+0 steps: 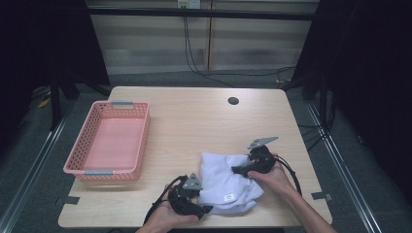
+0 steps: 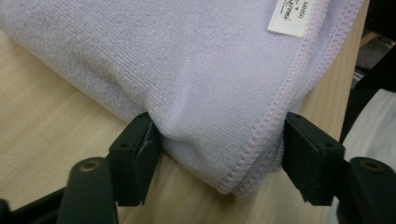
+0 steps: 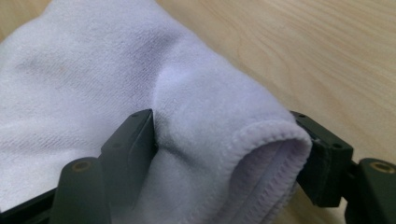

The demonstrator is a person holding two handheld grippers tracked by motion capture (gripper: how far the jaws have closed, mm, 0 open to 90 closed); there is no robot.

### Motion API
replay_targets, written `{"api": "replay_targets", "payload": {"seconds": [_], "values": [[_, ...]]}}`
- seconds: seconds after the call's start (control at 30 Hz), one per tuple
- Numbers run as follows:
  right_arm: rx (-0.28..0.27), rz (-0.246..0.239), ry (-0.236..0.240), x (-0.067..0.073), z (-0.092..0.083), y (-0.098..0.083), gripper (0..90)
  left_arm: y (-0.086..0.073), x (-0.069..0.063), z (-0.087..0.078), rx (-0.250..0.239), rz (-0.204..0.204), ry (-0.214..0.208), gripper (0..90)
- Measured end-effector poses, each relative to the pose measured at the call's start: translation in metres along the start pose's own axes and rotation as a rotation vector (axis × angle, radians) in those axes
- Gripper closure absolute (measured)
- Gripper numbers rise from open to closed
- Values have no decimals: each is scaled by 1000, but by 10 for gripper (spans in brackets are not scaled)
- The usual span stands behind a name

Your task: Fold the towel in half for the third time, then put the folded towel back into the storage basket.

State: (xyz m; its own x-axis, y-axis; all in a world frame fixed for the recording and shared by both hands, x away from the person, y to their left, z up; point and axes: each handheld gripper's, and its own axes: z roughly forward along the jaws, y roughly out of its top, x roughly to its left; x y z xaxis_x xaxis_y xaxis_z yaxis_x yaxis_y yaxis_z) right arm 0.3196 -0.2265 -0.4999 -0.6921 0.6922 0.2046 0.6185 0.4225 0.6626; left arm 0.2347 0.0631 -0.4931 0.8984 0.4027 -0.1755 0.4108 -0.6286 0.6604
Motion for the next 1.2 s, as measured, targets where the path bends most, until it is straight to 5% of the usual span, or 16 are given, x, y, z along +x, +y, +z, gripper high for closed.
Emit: {"api": "replay_targets", "payload": {"seconds": [0.1,0.17,0.4,0.67,0.9,1.2], "values": [[7,-1,7,2,-1,0,381,3,-4,0,25,28,30,453],[10,-12,30,4,-1,0,466,3,-3,1,14,23,13,546],[22,15,91,1,-1,1,599,3,7,-1,18,3,-43,615],[18,39,101,0,-3,2,651,6,13,-3,25,-16,-83,642],[1,53,96,-2,-5,5,660,10,16,-8,-31,-60,-110,653],[-51,79,93,-2,-23,13,664,18,13,-20,-80,-42,-108,664]]}}
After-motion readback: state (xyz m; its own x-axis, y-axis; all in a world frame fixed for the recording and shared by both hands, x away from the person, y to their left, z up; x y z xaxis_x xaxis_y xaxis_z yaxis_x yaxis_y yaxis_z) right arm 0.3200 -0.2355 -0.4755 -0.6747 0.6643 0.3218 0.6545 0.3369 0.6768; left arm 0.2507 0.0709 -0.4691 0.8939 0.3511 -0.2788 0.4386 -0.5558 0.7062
